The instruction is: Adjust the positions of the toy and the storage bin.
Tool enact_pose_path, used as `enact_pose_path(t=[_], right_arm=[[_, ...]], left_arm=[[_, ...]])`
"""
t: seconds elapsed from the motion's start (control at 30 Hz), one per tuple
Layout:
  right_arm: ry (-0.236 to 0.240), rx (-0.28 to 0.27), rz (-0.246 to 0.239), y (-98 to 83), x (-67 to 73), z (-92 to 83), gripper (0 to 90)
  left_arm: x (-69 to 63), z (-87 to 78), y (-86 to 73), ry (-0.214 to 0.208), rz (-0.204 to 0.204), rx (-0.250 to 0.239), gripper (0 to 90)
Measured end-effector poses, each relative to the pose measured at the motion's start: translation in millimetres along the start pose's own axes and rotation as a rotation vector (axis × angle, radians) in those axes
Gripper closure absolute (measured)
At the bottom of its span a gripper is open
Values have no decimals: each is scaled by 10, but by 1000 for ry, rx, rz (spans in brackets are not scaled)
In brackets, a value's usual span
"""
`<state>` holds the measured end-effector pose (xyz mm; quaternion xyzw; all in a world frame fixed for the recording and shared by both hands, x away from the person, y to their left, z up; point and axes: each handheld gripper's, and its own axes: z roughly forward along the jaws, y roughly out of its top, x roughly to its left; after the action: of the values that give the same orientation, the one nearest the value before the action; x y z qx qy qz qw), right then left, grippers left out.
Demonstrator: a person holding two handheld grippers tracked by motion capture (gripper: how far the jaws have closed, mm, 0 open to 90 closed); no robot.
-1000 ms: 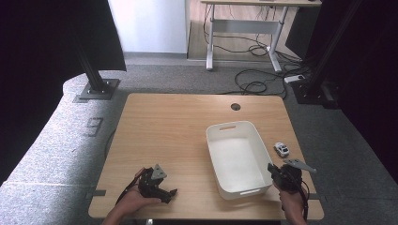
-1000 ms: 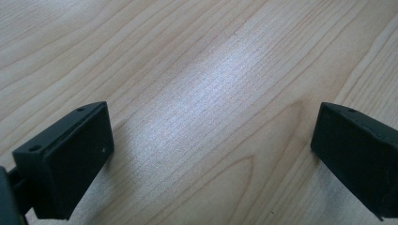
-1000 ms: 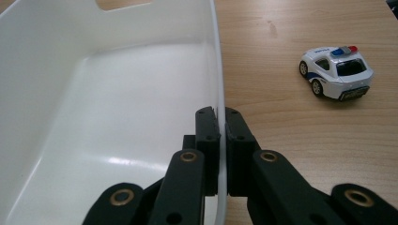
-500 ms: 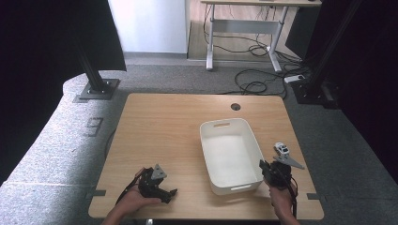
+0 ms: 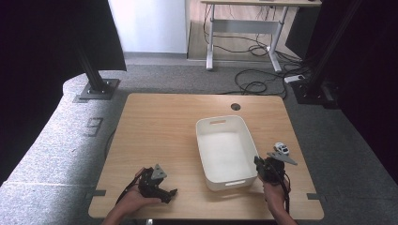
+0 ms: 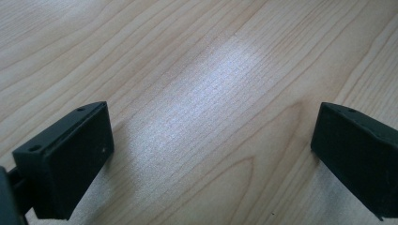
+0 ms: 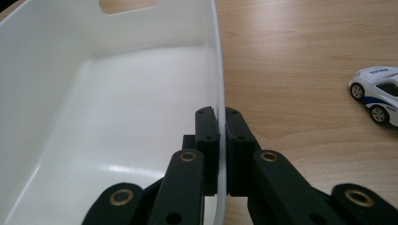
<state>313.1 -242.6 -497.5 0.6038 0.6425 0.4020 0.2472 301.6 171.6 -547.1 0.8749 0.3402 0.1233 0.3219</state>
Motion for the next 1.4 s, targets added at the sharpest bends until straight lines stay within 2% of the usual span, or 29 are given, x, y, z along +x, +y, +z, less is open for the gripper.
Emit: enact_pose_path(t=[0.63, 1.4], right_arm=[[5, -11, -8, -10, -2, 6, 858], [-5, -21, -12, 49, 97, 132, 857]], left_arm=[[0, 0, 0, 0, 0, -1, 0], [-1, 3, 1, 0, -2, -2, 0]])
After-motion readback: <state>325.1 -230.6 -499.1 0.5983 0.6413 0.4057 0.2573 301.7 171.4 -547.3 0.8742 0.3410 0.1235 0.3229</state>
